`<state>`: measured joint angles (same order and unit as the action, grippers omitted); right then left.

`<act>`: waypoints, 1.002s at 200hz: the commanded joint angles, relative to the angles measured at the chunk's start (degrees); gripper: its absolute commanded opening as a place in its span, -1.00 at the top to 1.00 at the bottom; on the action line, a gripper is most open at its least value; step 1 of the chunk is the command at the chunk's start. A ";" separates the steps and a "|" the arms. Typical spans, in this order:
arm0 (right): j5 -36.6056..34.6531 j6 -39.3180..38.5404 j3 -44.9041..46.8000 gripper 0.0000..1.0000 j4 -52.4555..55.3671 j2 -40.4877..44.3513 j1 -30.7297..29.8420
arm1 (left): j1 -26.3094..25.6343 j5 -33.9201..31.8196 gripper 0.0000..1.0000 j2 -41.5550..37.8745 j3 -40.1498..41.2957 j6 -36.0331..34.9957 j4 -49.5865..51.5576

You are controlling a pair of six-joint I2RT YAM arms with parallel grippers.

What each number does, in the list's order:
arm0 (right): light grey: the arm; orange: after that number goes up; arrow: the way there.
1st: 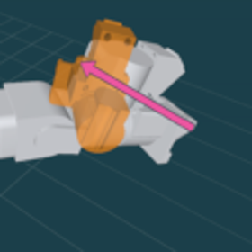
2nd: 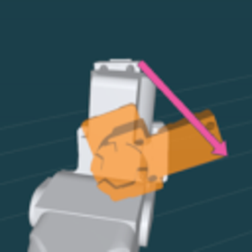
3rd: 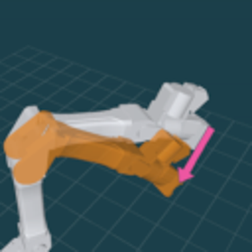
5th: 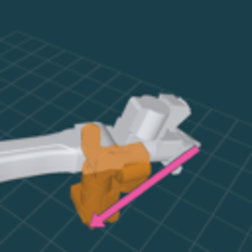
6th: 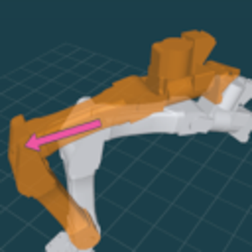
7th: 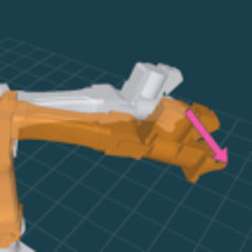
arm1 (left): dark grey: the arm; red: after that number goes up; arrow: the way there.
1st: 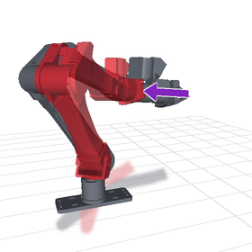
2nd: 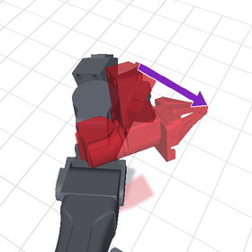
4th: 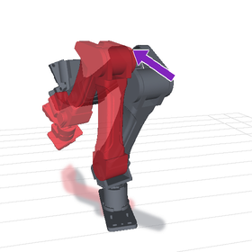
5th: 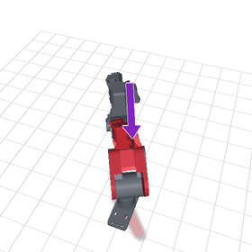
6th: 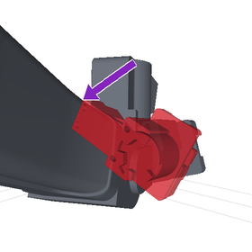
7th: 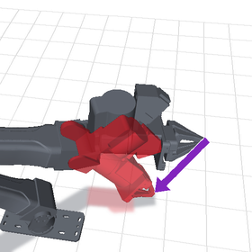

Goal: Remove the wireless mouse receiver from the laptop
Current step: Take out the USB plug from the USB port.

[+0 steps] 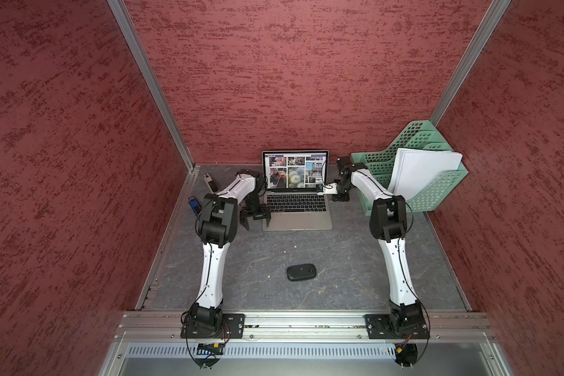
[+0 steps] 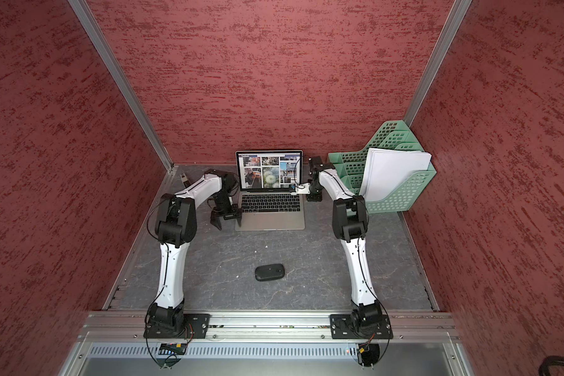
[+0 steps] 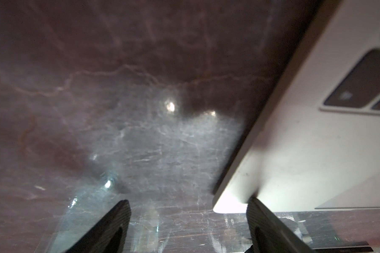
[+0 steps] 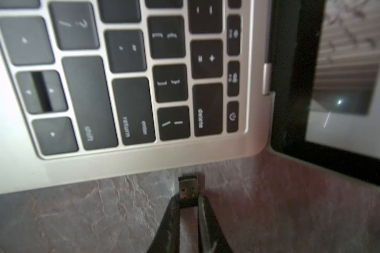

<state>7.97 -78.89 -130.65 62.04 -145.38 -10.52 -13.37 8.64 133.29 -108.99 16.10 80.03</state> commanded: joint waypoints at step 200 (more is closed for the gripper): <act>3.17 31.69 50.19 1.00 -10.61 55.45 -12.37 | -8.52 -12.53 -0.99 -50.40 32.88 -3.51 -43.98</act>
<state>8.64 -59.11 -85.93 52.05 -94.37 -19.07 -22.09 -9.56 90.65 -85.67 15.38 47.42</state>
